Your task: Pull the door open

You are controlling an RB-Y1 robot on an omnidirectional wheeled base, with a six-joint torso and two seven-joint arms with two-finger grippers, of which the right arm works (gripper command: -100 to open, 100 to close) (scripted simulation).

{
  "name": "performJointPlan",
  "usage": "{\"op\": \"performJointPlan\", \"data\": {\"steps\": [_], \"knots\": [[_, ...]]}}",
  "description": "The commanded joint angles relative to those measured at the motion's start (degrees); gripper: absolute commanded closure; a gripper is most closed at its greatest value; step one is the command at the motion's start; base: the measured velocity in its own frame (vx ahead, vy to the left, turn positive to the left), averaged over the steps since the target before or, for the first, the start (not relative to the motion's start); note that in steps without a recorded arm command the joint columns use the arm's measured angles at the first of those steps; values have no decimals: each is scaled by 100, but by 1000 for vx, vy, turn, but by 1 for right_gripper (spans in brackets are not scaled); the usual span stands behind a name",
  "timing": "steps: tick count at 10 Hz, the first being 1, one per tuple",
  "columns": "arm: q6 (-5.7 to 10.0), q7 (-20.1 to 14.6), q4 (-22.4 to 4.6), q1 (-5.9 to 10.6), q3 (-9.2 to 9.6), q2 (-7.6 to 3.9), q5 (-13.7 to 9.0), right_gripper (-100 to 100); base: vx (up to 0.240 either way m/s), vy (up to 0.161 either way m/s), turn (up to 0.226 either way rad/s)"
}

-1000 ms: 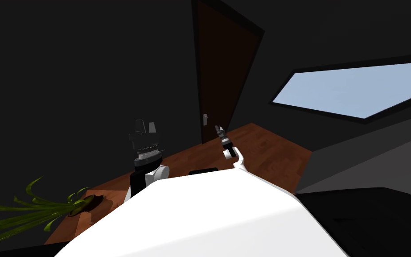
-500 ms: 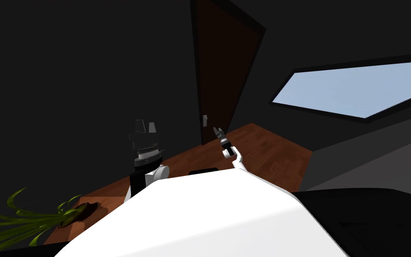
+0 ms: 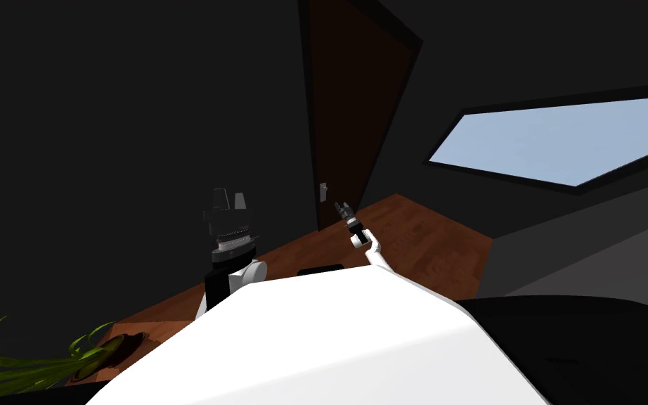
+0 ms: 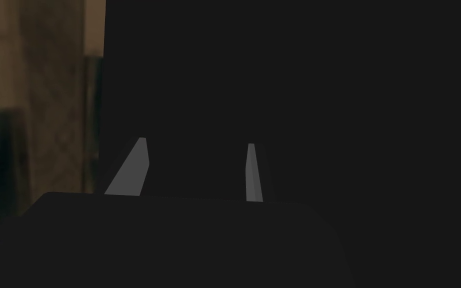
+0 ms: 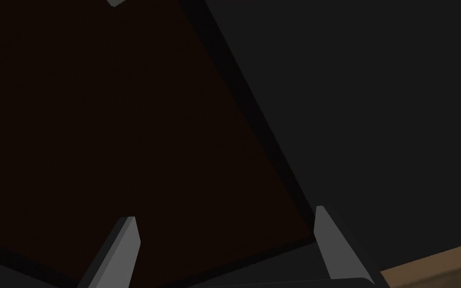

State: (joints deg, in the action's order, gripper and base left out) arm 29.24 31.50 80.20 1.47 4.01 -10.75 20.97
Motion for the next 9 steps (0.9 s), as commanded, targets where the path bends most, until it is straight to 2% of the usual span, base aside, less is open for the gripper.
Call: {"op": "performJointPlan", "data": {"steps": [1, 7, 8, 9], "knots": [[42, 107, -216, 105, 5, -31, 87, -100, 90, 26, -26], [147, 446, -943, 483, 28, -132, 385, -100, 93, 19, -26], [179, 549, -1162, 598, 34, -161, 475, -100, 143, 22, -40], [195, 600, -1272, 655, 38, -176, 520, -100, 138, 21, -35]]}}
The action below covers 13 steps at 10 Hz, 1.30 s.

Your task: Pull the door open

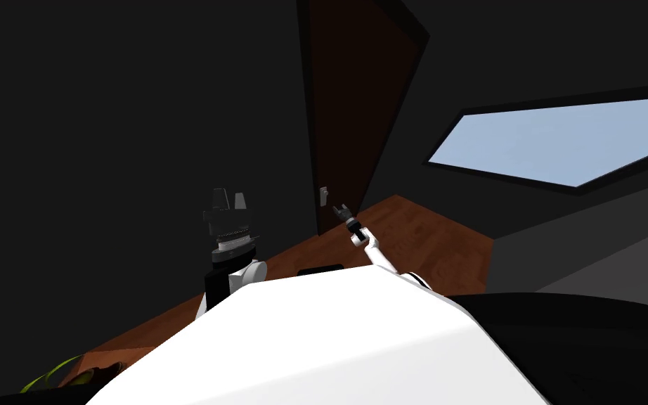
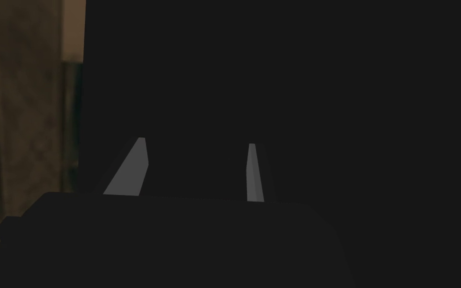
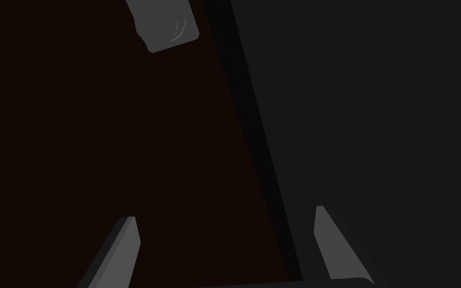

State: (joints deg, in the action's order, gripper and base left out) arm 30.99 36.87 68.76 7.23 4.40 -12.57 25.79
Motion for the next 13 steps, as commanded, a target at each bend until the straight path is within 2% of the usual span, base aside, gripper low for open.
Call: {"op": "performJointPlan", "data": {"steps": [1, 4, 5, 11, 13], "knots": [[35, 114, -238, 135, 2, -8, 83, -100, 99, 26, -21], [79, 254, -539, 292, 11, -48, 206, -100, 85, 24, -23], [106, 343, -729, 391, 17, -73, 284, -100, 106, 9, -39], [202, 653, -1395, 737, 38, -160, 557, -100, 115, 25, -25], [245, 794, -1697, 895, 47, -198, 681, -100, 119, 26, -33]]}}
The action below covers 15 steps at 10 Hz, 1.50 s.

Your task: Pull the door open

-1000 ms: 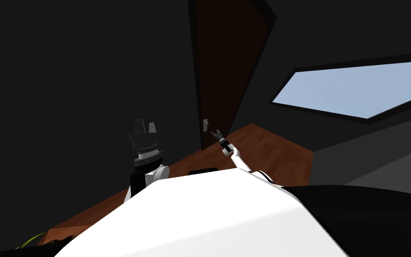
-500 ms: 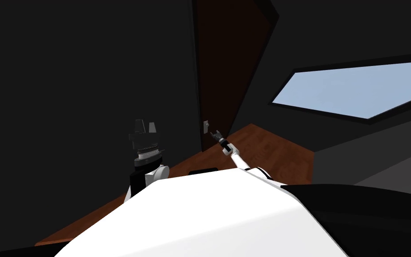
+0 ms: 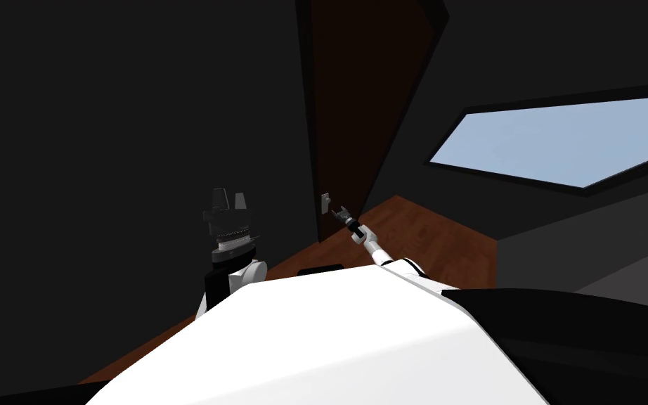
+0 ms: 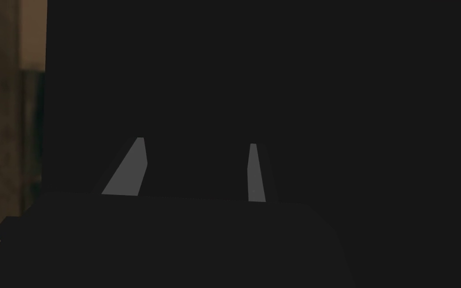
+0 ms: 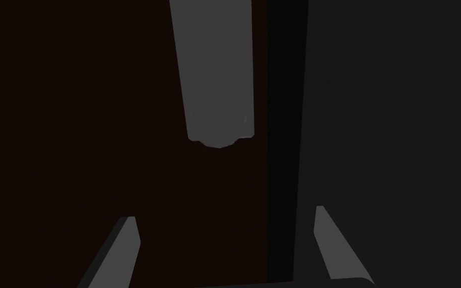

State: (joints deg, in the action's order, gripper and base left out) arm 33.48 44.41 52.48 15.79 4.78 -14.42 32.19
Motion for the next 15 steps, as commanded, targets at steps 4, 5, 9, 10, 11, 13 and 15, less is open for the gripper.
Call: {"op": "performJointPlan", "data": {"steps": [4, 5, 9, 10, 11, 13, 15], "knots": [[107, -6, -135, -2, -137, -133, -49, -100, 126, 72, 61], [128, -9, -159, -4, -164, -157, -59, -100, 173, 112, 57], [254, -28, -305, -15, -327, -309, -125, -100, 183, 94, 73], [243, -18, -315, 1, -313, -283, -119, -100, 80, 31, 6], [243, -18, -315, 1, -313, -283, -119, 100, -9, -3, -5], [243, -18, -315, 1, -313, -283, -119, 100, -28, -11, 7], [243, -18, -315, 1, -313, -283, -119, 100, -7, -4, 1]]}}
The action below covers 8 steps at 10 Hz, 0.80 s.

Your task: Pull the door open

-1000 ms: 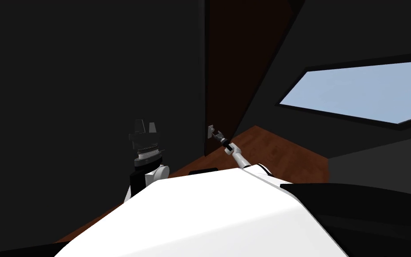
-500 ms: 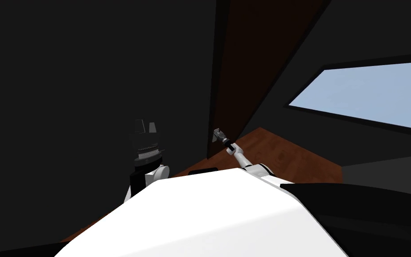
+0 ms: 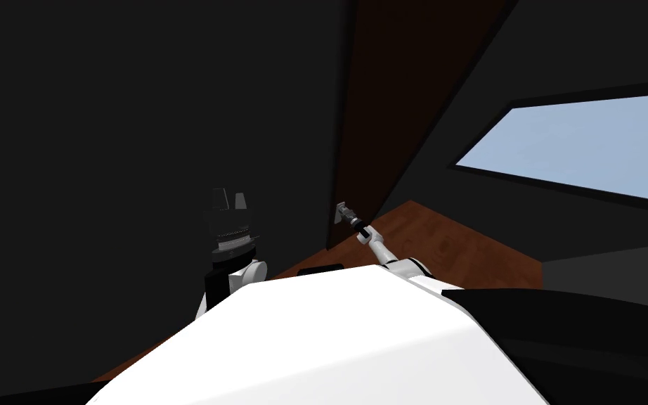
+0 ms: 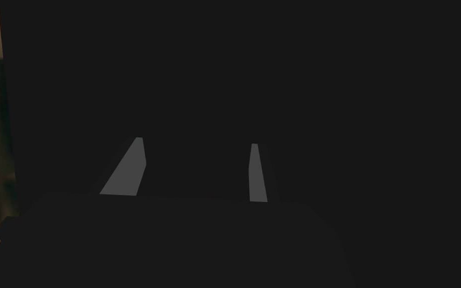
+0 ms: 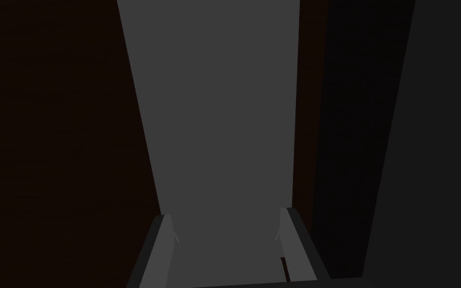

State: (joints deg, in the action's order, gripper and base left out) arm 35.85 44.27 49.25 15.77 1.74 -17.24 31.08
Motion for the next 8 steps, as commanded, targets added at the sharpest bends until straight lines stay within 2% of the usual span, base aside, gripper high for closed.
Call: {"op": "performJointPlan", "data": {"steps": [1, 4, 8], "knots": [[5, -4, 8, 3, -10, -1, -7, 100, 0, 0, 0], [-19, -445, -18, 13, 10, -3, -272, 100, -63, -97, 180], [-46, -998, -41, 30, 22, -8, -608, 100, -70, -72, 127]]}}
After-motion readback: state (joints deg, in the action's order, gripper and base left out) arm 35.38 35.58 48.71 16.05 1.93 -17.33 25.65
